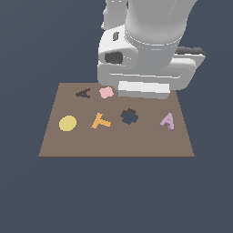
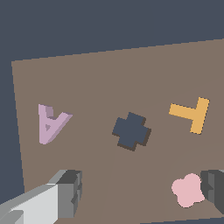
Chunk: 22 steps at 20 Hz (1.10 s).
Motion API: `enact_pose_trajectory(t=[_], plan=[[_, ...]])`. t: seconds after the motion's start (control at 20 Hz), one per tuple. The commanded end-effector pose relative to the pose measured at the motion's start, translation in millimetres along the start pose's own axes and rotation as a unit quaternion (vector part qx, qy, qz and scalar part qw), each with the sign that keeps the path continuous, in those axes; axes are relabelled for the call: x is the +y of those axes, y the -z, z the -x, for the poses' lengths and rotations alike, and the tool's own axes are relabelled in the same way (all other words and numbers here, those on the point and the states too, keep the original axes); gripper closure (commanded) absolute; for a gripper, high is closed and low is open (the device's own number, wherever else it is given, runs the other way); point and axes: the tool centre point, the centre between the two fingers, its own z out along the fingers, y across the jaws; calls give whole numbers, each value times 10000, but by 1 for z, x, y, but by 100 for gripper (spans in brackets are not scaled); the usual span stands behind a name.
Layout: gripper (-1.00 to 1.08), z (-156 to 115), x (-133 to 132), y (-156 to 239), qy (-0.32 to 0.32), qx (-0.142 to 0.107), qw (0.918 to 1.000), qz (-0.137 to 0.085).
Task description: Insert a designated object into the corresponding slot on a board.
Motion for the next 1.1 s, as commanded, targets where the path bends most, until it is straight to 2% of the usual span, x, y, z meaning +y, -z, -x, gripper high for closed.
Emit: enact_pose_trajectory(t=[0.0, 0.6, 1.05], plan=[[-92, 1, -13, -10, -169, 6, 9999, 8], [-92, -9, -85, -67, -1161, 50, 9932, 57], [-92, -20, -114, -92, -1590, 67, 9872, 77]])
